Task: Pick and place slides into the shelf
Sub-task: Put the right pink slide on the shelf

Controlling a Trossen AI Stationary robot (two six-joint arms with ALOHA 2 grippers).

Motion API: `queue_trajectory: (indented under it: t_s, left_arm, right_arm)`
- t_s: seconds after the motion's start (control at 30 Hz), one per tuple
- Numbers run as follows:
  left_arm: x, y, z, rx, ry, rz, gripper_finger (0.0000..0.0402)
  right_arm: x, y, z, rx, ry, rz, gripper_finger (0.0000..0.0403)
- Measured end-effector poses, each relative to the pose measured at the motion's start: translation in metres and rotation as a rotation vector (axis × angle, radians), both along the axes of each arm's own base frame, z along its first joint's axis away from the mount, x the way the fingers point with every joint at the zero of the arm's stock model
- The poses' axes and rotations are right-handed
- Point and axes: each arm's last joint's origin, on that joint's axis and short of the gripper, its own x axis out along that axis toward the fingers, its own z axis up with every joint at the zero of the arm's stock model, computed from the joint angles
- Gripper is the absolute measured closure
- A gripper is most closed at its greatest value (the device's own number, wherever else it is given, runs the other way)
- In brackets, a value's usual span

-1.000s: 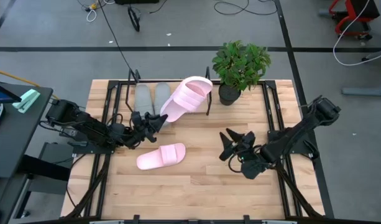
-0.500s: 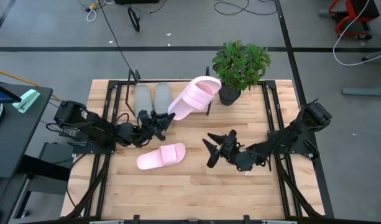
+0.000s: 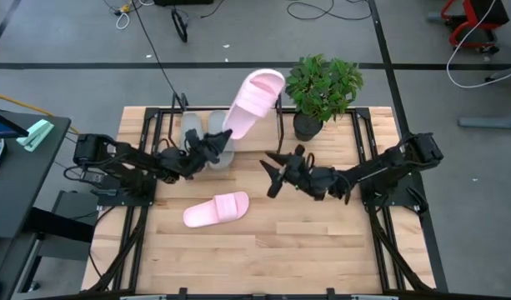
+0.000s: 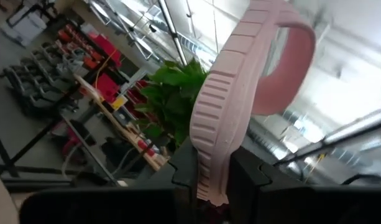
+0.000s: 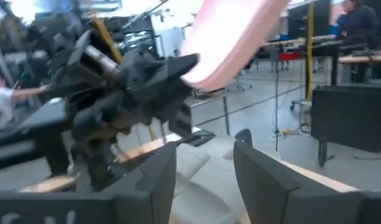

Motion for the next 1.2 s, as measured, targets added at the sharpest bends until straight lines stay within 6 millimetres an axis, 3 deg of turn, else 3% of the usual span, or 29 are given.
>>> queue_trajectory:
  t_s: [0.13,0.4,0.57,0.8,1.07,1.2]
  left_arm:
    - [-0.001,0.011,0.0,-0.097,-0.082,-0.035,0.0338]
    - [-0.005,0.02,0.003,-0.315,-0.275,-0.1,0.0345]
    - [-0.003,0.011,0.003,-0.385,-0.323,-0.124,0.0338]
    - [0.0,-0.016,0.008,-0.425,-0.326,-0.084,0.0346]
    - [-0.002,-0.046,0.003,-0.57,-0.348,-0.017,0.0347]
    - [-0.005,-0.058,0.002,-0.652,-0.388,-0.002,0.0347]
  right_arm:
    - [-0.002,-0.012,0.01,0.058,-0.098,-0.03,0.0238]
    - [-0.035,-0.036,0.063,0.315,-0.421,-0.068,0.0238]
    - [-0.038,-0.051,0.064,0.554,-0.526,-0.013,0.0238]
    - [-0.021,-0.04,0.049,0.641,-0.499,-0.017,0.0238]
    - [0.022,-0.035,0.076,0.544,-0.416,0.007,0.0236]
    - [0.038,-0.038,0.081,0.61,-0.32,-0.004,0.0237]
